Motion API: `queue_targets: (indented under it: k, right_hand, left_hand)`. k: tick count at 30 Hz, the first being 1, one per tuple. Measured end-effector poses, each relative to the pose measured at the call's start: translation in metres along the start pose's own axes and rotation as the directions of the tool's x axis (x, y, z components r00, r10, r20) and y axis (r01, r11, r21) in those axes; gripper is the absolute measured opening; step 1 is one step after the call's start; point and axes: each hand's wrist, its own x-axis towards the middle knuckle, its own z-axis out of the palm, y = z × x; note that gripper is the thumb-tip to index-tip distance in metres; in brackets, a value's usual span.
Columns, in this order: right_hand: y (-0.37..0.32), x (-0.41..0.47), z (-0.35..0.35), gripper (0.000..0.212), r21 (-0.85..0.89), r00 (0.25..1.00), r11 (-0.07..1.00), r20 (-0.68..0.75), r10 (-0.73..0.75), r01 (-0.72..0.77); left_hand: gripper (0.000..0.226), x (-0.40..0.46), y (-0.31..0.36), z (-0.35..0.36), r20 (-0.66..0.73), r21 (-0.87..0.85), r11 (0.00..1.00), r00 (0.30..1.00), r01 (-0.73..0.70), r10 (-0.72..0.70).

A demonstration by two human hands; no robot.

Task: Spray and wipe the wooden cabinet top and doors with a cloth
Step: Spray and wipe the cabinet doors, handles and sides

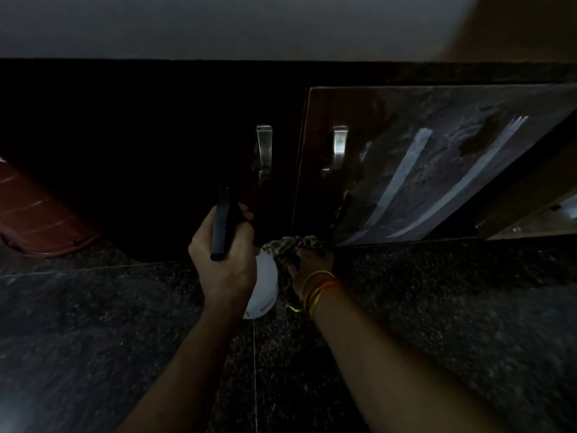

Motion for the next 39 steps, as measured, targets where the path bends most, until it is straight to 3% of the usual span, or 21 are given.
queue_targets:
  k: [5,8,9,11,16,18,21,25,29,34,37,39]
  right_hand:
    - [-0.008,0.023,-0.02,0.051,-0.116,0.993,0.986,0.007,0.119,-0.118]
    - [-0.021,0.032,-0.032,0.05,-0.161,0.997,0.984,0.015,0.078,-0.075]
    - [-0.025,0.03,-0.035,0.05,-0.266,1.0,0.964,0.002,0.025,-0.024]
    - [-0.024,0.031,-0.036,0.05,-0.247,1.0,0.969,0.011,-0.021,0.023]
    - [-0.02,0.011,-0.025,0.051,0.053,1.0,0.998,0.004,-0.029,0.029]
    - [-0.028,0.01,-0.026,0.052,0.018,0.992,0.994,-0.067,-0.11,0.111]
    - [-0.038,0.001,-0.022,0.051,0.075,0.983,0.982,-0.061,-0.171,0.175]
    - [-0.046,-0.017,-0.006,0.048,0.044,0.902,0.902,-0.074,-0.425,0.428]
    - [-0.067,-0.038,-0.002,0.032,-0.193,0.764,0.756,-0.049,-0.644,0.625]
    - [-0.073,-0.053,-0.001,0.031,-0.273,0.677,0.659,-0.036,-0.735,0.701]
    - [-0.086,-0.071,0.004,0.032,-0.274,0.726,0.704,-0.032,-0.687,0.655]
    - [-0.096,-0.083,0.008,0.028,-0.295,0.695,0.673,-0.038,-0.718,0.678]
  left_hand:
    - [0.016,0.0,0.007,0.001,0.02,0.016,1.0,1.0,0.01,-0.01]
    - [0.015,0.001,0.007,0.0,0.023,0.011,1.0,0.999,0.025,-0.026]
    - [0.015,0.001,0.007,0.0,0.022,0.009,1.0,0.999,0.028,-0.028]
    - [0.014,0.001,0.006,0.0,0.025,0.008,1.0,0.999,0.026,-0.027]
    - [0.014,0.0,0.01,0.007,0.033,0.007,1.0,0.999,0.029,-0.029]
    - [0.013,-0.001,0.012,0.01,0.038,-0.002,1.0,0.999,0.03,-0.03]
    - [0.012,-0.002,0.015,0.015,0.032,-0.02,0.999,0.999,0.035,-0.035]
    - [0.012,-0.006,0.024,0.021,0.034,-0.031,0.999,0.999,0.029,-0.028]
    - [0.013,-0.01,0.038,0.022,0.022,-0.036,0.999,1.0,0.014,-0.013]
    - [0.013,-0.017,0.049,0.023,0.025,-0.041,0.999,0.999,0.024,-0.023]
    - [0.013,-0.018,0.056,0.022,0.013,-0.031,0.999,0.999,0.031,-0.031]
    - [0.014,-0.017,0.062,0.022,0.0,-0.033,0.999,1.0,0.024,-0.024]
